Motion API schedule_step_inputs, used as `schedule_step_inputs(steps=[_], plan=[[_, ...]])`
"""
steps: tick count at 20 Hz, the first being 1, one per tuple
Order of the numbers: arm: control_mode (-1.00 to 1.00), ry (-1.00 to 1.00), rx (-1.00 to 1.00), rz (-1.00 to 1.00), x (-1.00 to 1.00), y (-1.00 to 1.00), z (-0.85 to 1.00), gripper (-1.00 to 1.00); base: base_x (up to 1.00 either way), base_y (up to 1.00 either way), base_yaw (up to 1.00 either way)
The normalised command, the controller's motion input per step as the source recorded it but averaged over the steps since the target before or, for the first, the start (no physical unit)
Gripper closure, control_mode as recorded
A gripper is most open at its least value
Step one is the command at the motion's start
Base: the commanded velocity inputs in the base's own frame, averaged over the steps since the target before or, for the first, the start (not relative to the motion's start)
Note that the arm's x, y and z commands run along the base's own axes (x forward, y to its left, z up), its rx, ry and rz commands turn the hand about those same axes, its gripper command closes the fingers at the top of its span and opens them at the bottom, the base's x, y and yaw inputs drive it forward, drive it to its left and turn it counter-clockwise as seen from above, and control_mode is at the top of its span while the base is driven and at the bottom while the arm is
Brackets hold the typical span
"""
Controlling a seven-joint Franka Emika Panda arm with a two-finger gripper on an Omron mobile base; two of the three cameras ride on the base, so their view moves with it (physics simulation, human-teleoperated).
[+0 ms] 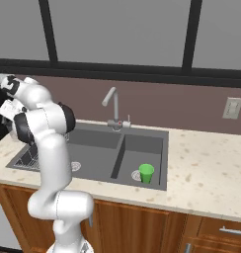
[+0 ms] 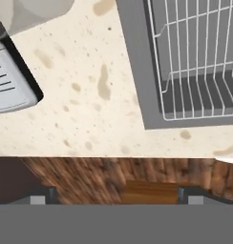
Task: Move any existing items from the left basin to the right basin for drying. Then move the glass cup from the counter to the left basin of the sink for washing.
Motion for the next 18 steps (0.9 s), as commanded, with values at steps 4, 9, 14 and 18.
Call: schedule_step_inputs(steps=[4,9,14,18], plan=[[-1.0,0.0,0.0,-0.07,0.28,0.12,-0.24,-1.0,0.0,0.0,0.0],[-1.0,-0.04,0.0,-0.05,0.26,0.11,-0.19,-1.0,0.0,0.0,0.0],[-1.0,-0.06,0.0,-0.03,0.26,0.13,-0.13,-1.0,0.0,0.0,0.0],[-1.0,-0.09,0.0,-0.01,0.23,0.11,-0.07,-1.0,0.0,0.0,0.0]])
